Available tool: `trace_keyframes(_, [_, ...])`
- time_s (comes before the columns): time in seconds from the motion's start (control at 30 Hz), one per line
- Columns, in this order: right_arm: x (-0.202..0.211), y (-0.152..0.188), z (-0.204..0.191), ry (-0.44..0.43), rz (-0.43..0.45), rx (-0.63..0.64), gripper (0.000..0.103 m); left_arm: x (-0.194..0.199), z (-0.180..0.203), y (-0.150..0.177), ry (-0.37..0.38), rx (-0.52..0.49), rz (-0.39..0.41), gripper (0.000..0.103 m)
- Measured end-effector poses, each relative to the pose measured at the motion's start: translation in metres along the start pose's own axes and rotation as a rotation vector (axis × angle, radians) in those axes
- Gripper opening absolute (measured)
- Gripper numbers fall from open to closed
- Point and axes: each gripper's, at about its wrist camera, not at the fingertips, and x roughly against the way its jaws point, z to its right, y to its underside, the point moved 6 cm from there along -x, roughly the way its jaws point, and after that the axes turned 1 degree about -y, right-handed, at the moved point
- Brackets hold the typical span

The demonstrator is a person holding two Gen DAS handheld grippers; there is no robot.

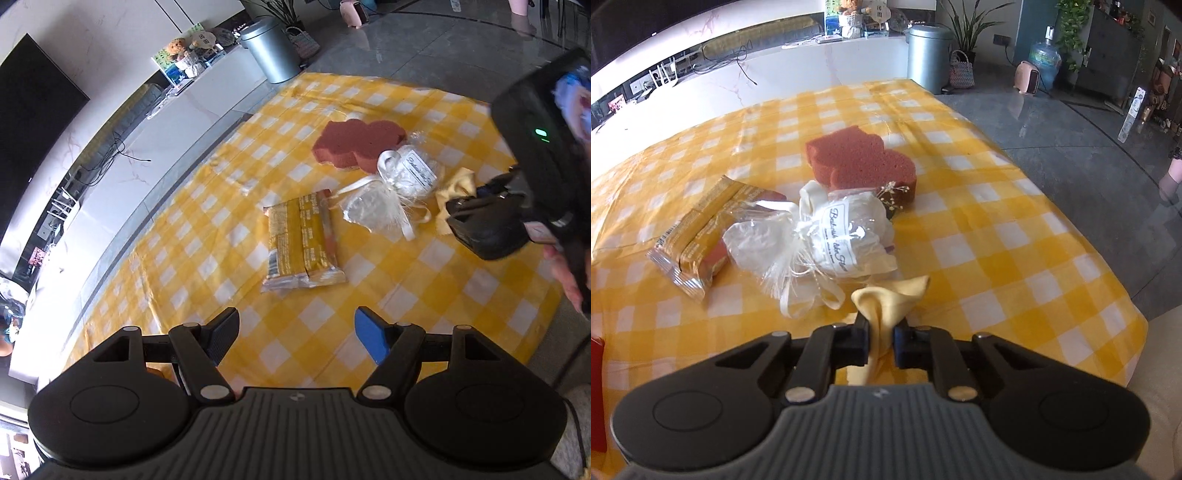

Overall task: Organize soft objects
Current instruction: 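Grasp the yellow cloth with the right tool while the left tool reaches toward the snack packet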

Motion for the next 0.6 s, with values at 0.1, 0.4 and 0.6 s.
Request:
trace_keyframes(0.1, [0.002,0.000,0.004,-0.011,0.004,-0.018,0.010,-0.025,-0.007,-0.015,-0.017,0.047,-0.024,0.085])
trace_keyframes(0.4, [-0.003,0.005,0.010,-0.022,-0.017,-0.037,0.011,-0.098,-0.010,-0.051,-0.007,0.124,0.015,0.085])
trace_keyframes(0.6, [-0.005,0.005,0.009,0.003,-0.025,-0.027,0.012,-0.130,-0.010,-0.052,0.029,0.169,-0.055,0.088])
